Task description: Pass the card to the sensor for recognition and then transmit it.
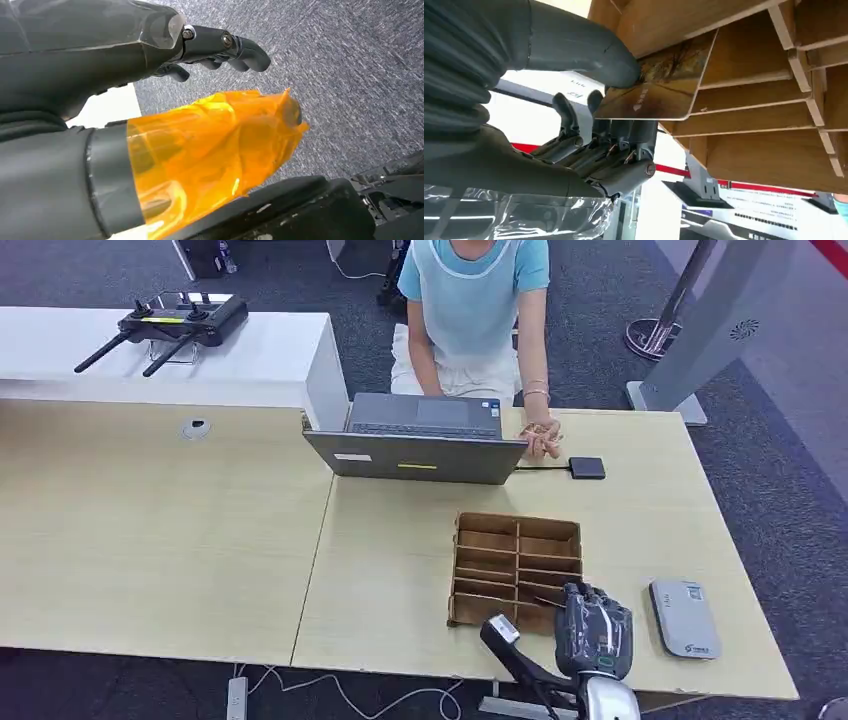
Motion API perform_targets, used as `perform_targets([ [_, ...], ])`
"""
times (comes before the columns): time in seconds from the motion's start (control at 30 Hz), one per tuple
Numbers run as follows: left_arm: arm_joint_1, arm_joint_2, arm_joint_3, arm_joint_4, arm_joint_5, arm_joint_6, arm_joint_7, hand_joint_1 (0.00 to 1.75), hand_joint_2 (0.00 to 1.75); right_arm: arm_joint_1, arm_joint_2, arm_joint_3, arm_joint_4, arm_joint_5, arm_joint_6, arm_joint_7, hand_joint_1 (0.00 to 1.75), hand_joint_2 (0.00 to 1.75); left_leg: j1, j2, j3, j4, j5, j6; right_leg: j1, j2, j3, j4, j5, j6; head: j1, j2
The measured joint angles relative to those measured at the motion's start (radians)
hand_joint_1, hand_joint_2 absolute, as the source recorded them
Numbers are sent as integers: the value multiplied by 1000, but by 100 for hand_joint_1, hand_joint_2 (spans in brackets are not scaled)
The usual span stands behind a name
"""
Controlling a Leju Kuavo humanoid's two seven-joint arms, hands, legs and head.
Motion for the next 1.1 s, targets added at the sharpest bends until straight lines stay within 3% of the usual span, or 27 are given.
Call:
perform_targets([
  [0.3, 0, 1, 0, 0, -8, 0, 0, 0, 0, -5, -8, 11, 0, 0, -23, 13, 147, 175, 0, 0, 0, 0, 0, 0, 0, 0, 0, 0, 0, 0, 0, 0],
  [0.47, 0, 1, 0, 0, -11, 0, 0, 0, 0, -5, -7, 11, 0, 0, -45, -15, 145, 175, 0, 0, 0, 0, 0, 0, 0, 0, 0, 0, 0, 0, 0, 0],
  [0.57, 0, 1, 0, 0, -11, 0, 0, 0, 0, 1, 4, -9, -3, 0, -59, -85, 148, 175, 0, 0, 0, 0, 0, 0, 0, 0, 0, 0, 0, 0, 0, 0],
  [0.77, 0, 1, 0, 0, -6, 0, 0, 0, 0, 31, 98, -122, -38, -68, -74, -330, 159, 175, 0, 0, 0, 0, 0, 0, 0, 0, 0, 0, 0, 0, 0, 0],
  [0.8, 0, 1, 0, 0, -5, 0, 0, 0, 0, 36, 117, -143, -47, -91, -73, -362, 154, 175, 0, 0, 0, 0, 0, 0, 0, 0, 0, 0, 0, 0, 0, 0],
  [1.1, 0, 1, 0, 0, 7, 0, 0, 0, 0, 66, 213, -264, -137, -292, -43, -518, 164, 175, 0, 0, 0, 0, 0, 0, 0, 0, 0, 0, 0, 0, 0, 0],
])
